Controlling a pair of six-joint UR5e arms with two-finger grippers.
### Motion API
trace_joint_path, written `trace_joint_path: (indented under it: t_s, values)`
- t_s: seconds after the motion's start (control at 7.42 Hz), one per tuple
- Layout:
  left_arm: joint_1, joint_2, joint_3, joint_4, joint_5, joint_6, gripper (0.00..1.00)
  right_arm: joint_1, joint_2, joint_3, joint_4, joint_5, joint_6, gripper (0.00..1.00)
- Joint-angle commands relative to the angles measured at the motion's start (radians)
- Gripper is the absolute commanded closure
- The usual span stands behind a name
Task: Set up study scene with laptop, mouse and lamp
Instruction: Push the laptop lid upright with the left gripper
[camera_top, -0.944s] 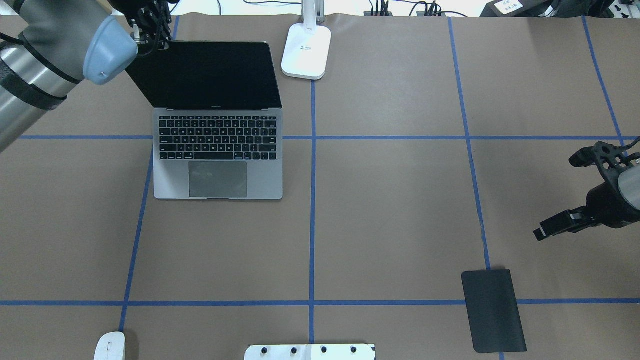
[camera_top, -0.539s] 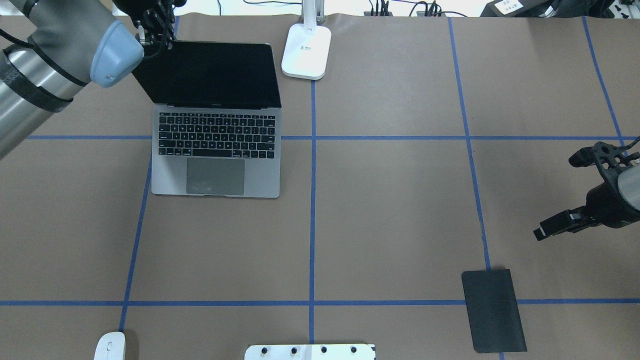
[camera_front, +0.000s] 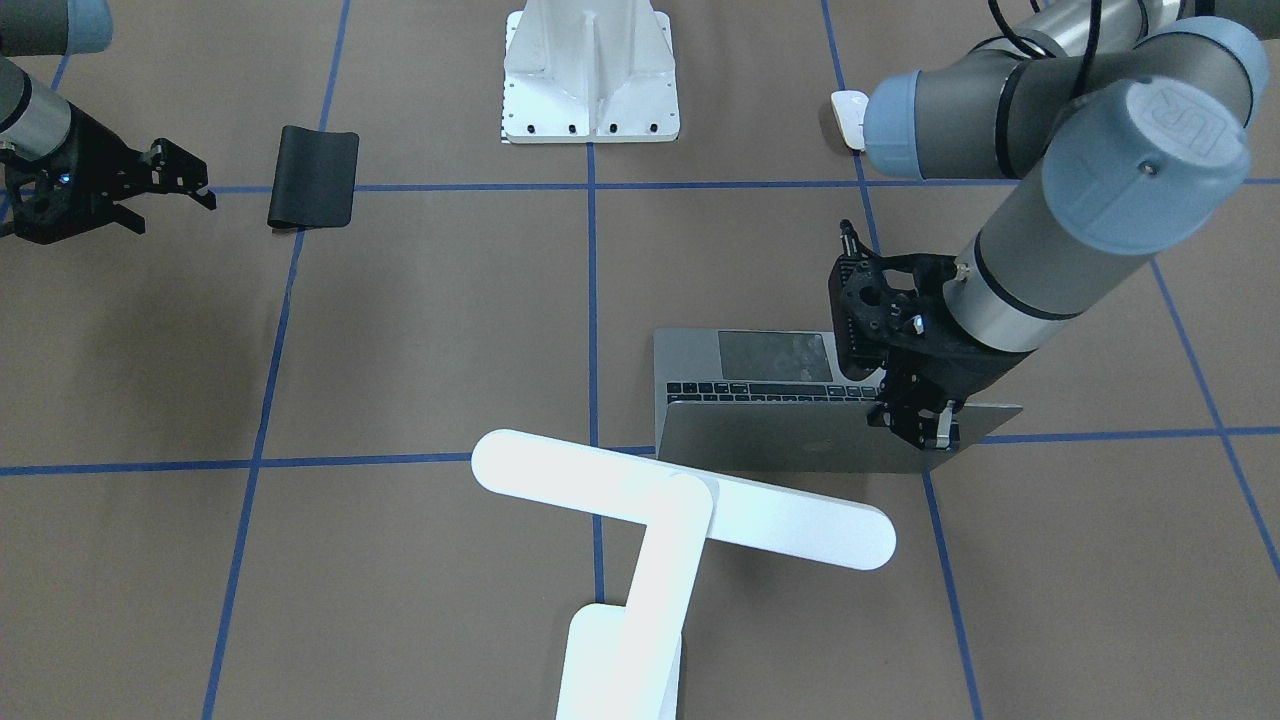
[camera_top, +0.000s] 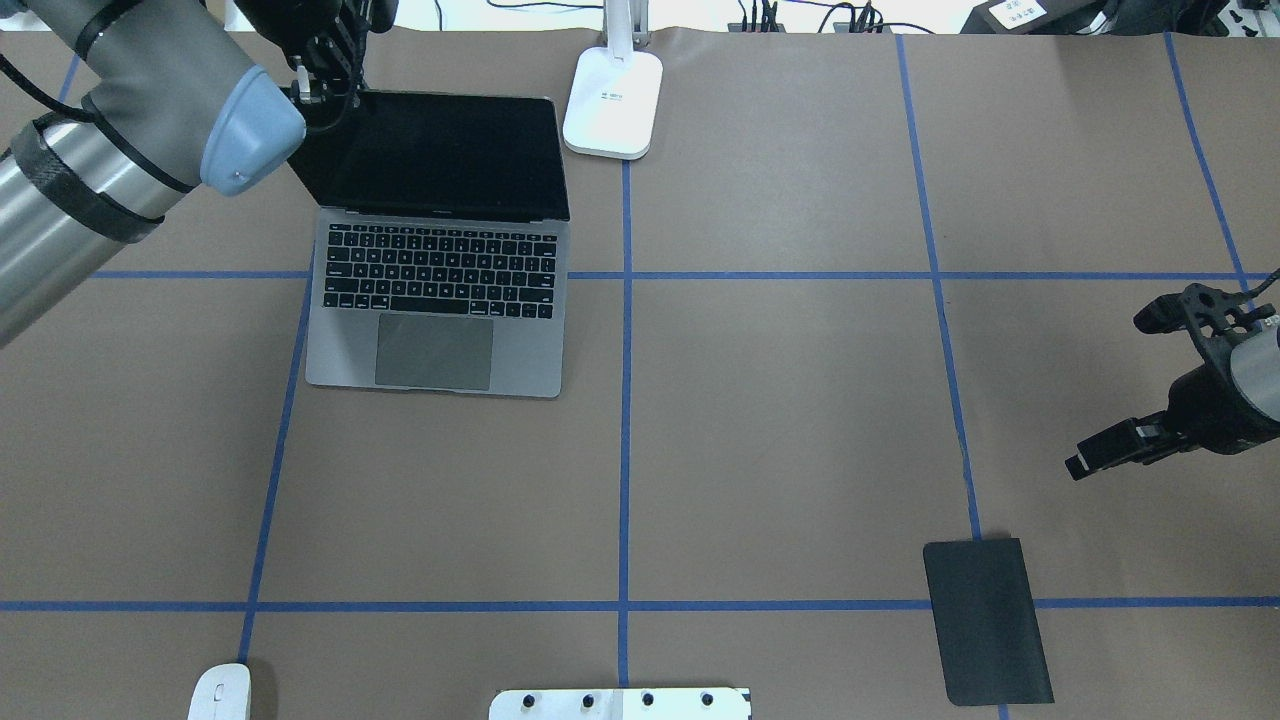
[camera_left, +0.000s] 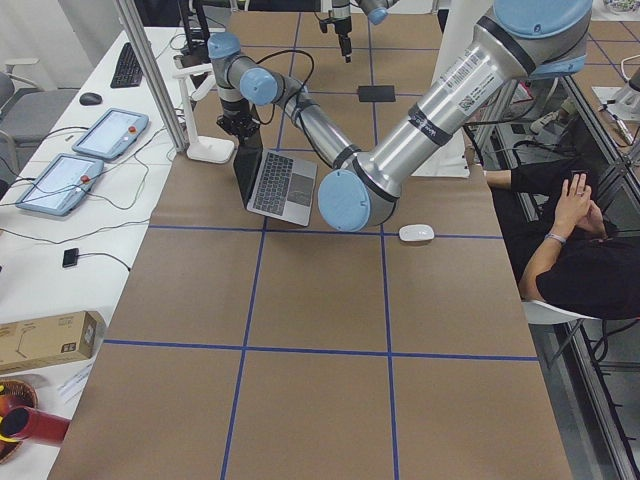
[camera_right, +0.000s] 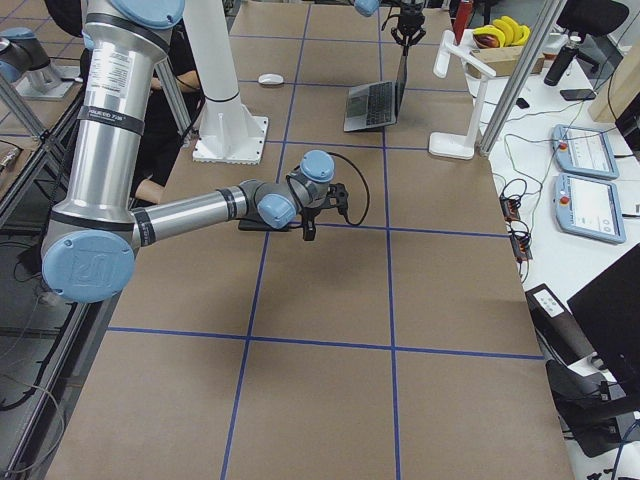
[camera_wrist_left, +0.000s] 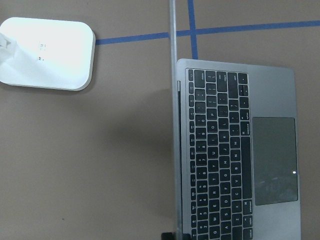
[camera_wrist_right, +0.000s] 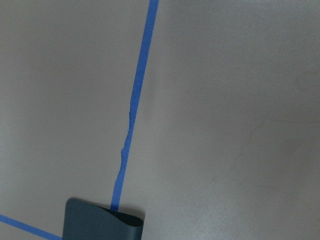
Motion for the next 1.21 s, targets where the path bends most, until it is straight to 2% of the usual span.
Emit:
trace_joint_path:
  t_s: [0.0,0.4,0.54,0.81,0.94,1.08]
  values:
    - [0.002,0.003,0.034,-0.034,0.030,-0.014,0.93,-0.001,0.002,-0.002,0.000,-0.001,-0.001,0.02]
    - [0.007,0.003,0.089,-0.117,0.030,-0.023,0.88,-0.001,0.005,-0.009,0.002,-0.001,-0.005,0.02]
    - [0.007,0.000,0.090,-0.120,0.030,-0.024,0.83,-0.001,0.005,-0.009,0.002,-0.001,-0.007,0.02]
    - [0.007,-0.005,0.088,-0.119,0.032,-0.049,0.58,-0.001,0.007,-0.009,0.002,-0.001,-0.007,0.02]
    - [0.007,-0.005,0.083,-0.120,0.030,-0.126,0.40,-0.001,0.007,-0.009,0.003,-0.003,-0.005,0.02]
    - [0.001,-0.005,0.079,-0.132,0.030,-0.150,0.33,-0.001,0.011,-0.009,0.014,-0.001,0.001,0.02]
